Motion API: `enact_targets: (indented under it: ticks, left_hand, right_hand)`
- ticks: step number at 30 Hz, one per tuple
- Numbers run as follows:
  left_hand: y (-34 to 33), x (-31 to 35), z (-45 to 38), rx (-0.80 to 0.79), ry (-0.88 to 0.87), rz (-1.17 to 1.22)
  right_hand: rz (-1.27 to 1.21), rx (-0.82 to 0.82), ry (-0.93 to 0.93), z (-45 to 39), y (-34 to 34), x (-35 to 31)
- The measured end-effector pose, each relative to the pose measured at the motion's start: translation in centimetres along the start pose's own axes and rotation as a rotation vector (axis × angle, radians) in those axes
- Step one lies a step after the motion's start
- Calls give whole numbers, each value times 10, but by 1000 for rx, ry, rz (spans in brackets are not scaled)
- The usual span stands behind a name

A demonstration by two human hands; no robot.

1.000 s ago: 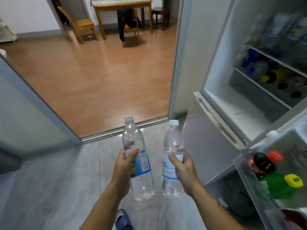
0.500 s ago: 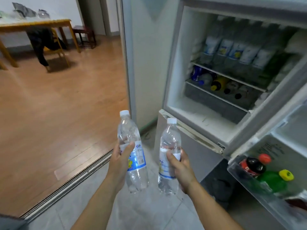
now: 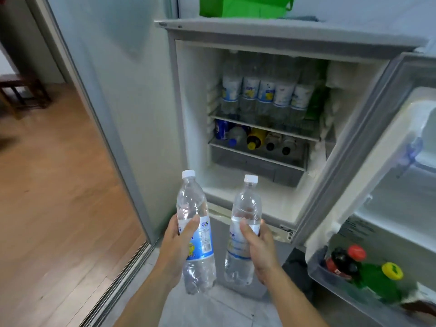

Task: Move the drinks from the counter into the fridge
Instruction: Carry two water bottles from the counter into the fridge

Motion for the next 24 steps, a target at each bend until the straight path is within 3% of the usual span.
enact_targets:
  ticks: [11, 24]
  left_hand:
    - [-59, 26, -123, -171, -33, -72]
    - [-170, 103, -292, -389, -354, -202]
  right_hand:
    - [5, 169, 135, -94, 26, -56]
    - [49, 408, 367, -206, 2, -180]
Point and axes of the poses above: each hand's wrist, its own z-axis away from the middle knuckle, its own y-axis out of the back of the hand, x = y × z, the point moved 6 cm from there along -z, towards the middle knuckle, and after that the axes turned 6 degrees about -y, right-handed, at the moved point
